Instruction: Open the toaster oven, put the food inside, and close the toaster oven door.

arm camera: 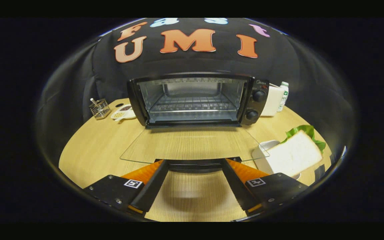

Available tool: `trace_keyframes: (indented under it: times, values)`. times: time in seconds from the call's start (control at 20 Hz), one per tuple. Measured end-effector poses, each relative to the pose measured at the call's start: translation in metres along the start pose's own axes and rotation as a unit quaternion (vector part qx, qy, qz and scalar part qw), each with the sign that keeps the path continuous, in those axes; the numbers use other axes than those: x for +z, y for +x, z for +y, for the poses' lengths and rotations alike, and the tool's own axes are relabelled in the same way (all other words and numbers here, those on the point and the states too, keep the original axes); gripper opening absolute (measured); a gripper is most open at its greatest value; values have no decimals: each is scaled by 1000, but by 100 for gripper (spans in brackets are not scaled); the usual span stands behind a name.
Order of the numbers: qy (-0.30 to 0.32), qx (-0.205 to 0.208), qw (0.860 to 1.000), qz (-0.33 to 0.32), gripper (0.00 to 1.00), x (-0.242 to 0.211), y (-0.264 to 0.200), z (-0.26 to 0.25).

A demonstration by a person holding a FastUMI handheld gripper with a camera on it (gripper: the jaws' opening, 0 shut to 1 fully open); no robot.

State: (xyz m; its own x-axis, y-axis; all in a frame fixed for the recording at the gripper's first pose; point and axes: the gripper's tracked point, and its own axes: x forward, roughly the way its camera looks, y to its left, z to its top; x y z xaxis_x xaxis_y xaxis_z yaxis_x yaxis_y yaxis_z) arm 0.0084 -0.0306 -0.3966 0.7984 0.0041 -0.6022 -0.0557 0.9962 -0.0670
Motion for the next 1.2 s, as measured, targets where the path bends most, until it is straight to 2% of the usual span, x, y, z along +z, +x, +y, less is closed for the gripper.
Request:
trace_keyframes:
  times: [0.3, 0.65, 0.85, 1.2]
  values:
    - [10, 3, 1000, 9, 96, -13, 5, 3]
    - [25, 6, 1000, -8, 98, 25, -26, -16]
    - [30, 19, 999, 16, 98, 37, -59, -49]
    - [50, 7, 997, 54, 98, 47, -92, -139]
